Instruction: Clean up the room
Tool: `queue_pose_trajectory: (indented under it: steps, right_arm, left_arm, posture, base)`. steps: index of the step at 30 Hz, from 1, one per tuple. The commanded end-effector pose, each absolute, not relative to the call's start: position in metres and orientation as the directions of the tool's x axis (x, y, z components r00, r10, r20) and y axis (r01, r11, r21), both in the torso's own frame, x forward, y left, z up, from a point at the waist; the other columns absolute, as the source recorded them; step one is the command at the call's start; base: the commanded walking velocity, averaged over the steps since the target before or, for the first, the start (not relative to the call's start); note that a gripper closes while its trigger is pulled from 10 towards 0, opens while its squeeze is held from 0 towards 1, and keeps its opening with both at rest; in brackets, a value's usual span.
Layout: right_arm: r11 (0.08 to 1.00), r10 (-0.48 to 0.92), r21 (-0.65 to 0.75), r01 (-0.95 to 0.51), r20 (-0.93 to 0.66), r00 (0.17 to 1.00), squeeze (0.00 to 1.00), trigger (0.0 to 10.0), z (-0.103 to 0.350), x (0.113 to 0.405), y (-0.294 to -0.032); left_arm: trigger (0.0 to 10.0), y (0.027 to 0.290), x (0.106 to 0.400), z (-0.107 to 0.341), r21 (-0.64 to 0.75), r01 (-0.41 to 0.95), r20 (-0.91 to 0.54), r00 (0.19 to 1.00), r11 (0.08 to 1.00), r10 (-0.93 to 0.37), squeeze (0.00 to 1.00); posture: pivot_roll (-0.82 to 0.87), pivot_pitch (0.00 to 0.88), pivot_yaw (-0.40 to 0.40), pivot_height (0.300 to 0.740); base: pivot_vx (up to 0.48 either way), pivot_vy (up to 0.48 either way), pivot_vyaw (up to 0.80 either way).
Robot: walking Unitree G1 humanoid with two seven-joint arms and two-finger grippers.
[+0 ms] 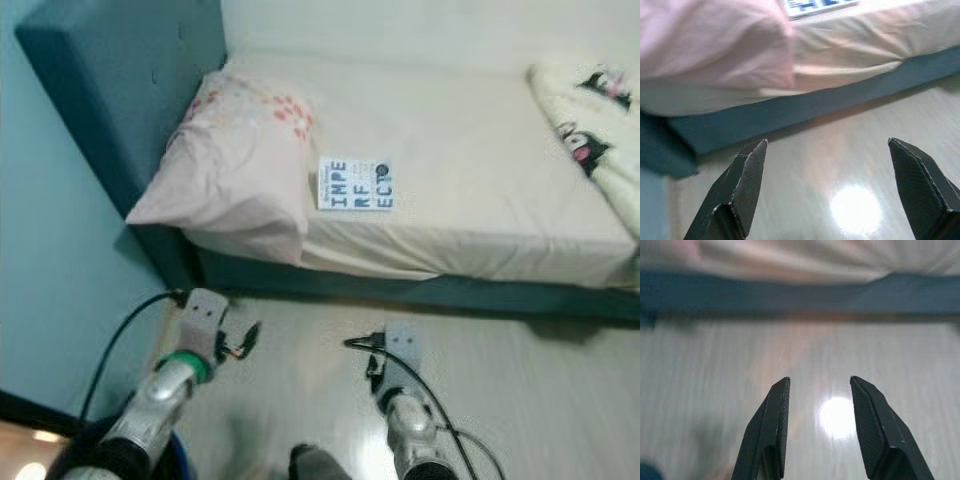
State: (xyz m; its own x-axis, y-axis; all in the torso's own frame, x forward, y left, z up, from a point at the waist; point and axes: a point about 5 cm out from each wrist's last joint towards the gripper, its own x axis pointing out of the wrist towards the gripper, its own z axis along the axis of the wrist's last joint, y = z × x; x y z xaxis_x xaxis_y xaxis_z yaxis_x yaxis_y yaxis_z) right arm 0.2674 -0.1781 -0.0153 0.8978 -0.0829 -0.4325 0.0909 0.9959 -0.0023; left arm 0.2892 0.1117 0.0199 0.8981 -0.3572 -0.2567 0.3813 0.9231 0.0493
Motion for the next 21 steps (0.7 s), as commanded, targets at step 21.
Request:
queue_pose_trajectory:
  steps: [21]
  right_arm:
    - [0.998,-0.053,0.009,0.064,-0.439,0.897,0.00,10.0,-0.0191,0.2630,-0.1737]
  left_arm:
    - [10.0,0.1183,0.2904,0.0166,0.045,0.332,-0.287,0.908,0.942,-0.306,0.00]
  posture:
    - [-0.03,0.075,0.040,0.740]
  base:
    - [0.000,-0.089,0.00]
